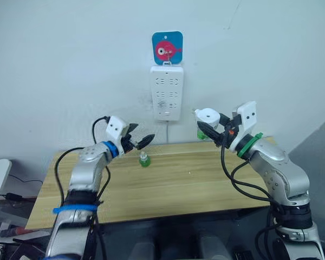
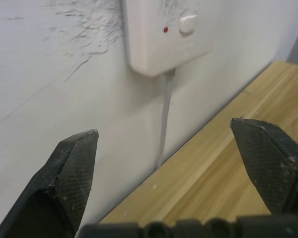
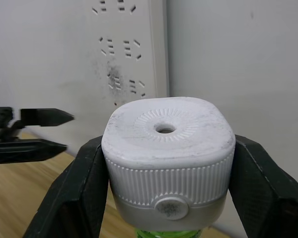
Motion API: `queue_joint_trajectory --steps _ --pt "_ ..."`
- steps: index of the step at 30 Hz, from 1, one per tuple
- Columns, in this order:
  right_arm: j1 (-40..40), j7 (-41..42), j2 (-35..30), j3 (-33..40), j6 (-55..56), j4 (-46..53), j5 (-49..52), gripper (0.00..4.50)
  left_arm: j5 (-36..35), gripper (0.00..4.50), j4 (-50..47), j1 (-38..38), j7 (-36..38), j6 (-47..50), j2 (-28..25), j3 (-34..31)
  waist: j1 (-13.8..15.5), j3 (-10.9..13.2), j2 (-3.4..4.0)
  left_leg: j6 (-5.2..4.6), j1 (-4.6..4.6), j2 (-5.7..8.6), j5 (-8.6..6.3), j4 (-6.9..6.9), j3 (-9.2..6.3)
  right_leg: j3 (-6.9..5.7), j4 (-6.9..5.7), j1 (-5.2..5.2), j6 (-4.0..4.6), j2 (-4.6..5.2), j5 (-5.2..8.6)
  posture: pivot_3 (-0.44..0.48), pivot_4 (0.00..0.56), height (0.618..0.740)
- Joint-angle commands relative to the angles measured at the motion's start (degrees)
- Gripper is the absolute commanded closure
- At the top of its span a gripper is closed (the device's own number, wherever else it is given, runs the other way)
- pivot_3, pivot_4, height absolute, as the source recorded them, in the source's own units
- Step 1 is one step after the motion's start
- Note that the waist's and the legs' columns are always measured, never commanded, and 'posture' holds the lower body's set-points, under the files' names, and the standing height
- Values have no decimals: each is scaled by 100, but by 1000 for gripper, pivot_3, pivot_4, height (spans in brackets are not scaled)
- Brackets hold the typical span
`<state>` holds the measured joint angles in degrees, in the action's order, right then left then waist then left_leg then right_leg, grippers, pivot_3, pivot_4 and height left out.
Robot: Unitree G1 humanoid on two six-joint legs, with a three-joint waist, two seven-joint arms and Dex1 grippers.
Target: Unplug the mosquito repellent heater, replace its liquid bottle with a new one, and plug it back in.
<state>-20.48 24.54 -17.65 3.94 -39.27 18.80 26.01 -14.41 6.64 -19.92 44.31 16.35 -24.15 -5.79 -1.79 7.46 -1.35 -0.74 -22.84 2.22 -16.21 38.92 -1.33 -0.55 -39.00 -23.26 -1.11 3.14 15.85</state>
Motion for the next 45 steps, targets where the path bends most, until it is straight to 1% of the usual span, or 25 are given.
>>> queue_joint_trajectory --steps 1,3,4,8,10,12,15,17,20,26,35,45 --pt "52 -315 264 513 -415 62 567 1549 -188 0 -1171 363 49 158 -124 129 49 0 0 0 0 0 0 0 0 0 -2 0 1 0 0 11 108 740" --pt "-8 -762 648 1013 -964 -43 1190 1549 -155 0 -1553 488 140 262 -205 383 129 0 1 4 2 -2 3 -1 -4 -5 -6 2 9 0 -5 22 106 740" --pt "-45 -1027 869 1285 -1254 -90 1557 1549 -167 0 -1726 484 123 320 -164 514 161 0 3 7 3 -2 9 -2 -5 -6 -7 3 14 -1 -10 26 104 740" --pt "-119 -2063 1520 2106 -1927 -138 2798 1549 -173 0 -2061 284 -214 385 307 903 234 0 6 -1 3 1 28 -1 -4 -5 -3 7 12 -1 -32 35 103 740" --pt "-162 -2560 1730 2391 -2048 -162 3308 1549 -127 0 -2092 226 -321 354 495 1040 233 -2 8 -5 3 3 34 -1 -1 -2 -2 8 5 -1 -39 35 102 740" --pt "-216 -2957 1796 2567 -2089 -201 3740 1549 -95 0 -2078 188 -403 343 615 1137 221 -2 9 -5 3 3 37 -1 1 -1 -4 8 3 -3 -41 32 100 740" --pt "-387 -3870 2006 2889 -1823 -313 4892 1549 22 0 -1794 36 -575 16 1062 1450 198 -6 15 -6 4 2 38 -1 2 -3 -6 7 3 -7 -41 22 97 740" --pt "-426 -4275 2013 2871 -1701 -288 5460 1549 94 0 -1626 -40 -649 -176 1292 1593 180 -8 18 -8 3 2 40 -1 5 -1 -6 7 3 -7 -41 10 95 740" --pt "-403 -4682 1912 2640 -1519 -169 6035 1549 102 0 -1423 -131 -719 -310 1500 1634 149 -8 19 -12 2 2 41 -1 11 0 -5 8 3 -7 -41 2 95 740" --pt "-321 -5216 1733 2093 -1066 104 6657 1549 124 0 -1028 -419 -826 -581 1790 1684 128 -11 24 -26 0 -1 49 -3 15 -3 -6 8 0 -10 -41 -10 98 740" --pt "-86 -5335 1341 1501 -520 228 6976 1549 79 0 -875 -625 -789 -660 1920 1700 117 -11 24 -31 -2 0 52 -2 22 1 0 10 -8 -10 -46 -22 102 740" --pt "40 -5253 1006 1261 -143 189 7130 1549 116 0 -999 -462 -829 -534 1898 1736 113 -11 24 -33 -1 -1 53 -2 23 2 0 10 -8 -10 -46 -22 104 740"
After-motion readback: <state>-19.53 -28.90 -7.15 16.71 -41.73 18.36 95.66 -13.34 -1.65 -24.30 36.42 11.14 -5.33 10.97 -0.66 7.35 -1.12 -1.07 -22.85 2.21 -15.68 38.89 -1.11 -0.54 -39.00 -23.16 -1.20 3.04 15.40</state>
